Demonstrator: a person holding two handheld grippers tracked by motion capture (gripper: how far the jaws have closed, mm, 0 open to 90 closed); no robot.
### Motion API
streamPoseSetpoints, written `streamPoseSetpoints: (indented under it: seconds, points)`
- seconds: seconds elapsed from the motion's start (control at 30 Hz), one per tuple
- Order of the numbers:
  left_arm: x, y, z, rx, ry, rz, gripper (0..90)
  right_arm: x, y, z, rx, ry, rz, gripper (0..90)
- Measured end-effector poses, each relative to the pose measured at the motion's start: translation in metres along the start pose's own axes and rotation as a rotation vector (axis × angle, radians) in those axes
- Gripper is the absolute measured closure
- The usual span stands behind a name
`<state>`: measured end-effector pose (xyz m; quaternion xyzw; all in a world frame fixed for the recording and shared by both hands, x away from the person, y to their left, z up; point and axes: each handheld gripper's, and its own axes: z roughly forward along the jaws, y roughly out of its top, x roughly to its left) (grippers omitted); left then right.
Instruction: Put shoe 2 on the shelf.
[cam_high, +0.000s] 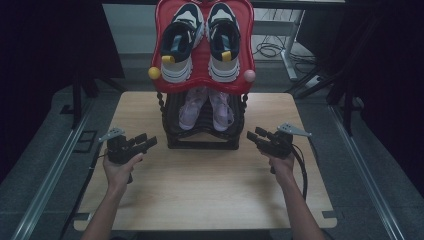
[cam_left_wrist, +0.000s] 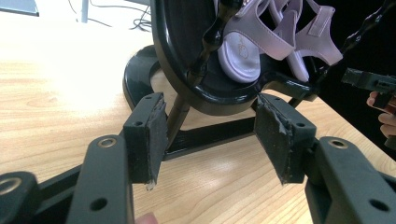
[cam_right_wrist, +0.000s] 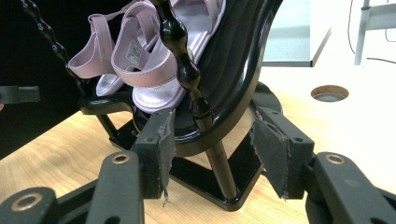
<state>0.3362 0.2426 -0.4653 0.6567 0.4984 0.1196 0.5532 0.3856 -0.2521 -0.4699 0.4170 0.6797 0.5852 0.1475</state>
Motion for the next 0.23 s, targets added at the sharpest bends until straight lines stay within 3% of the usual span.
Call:
streamPoseSetpoints:
  seconds: [0.23]
  points:
    - [0.0007,0.0013,-0.0001,-0.001,0.001,-0.002,43.8,-0.0002,0.0012,-0.0020,-0.007,-0.002,0.003,47.6]
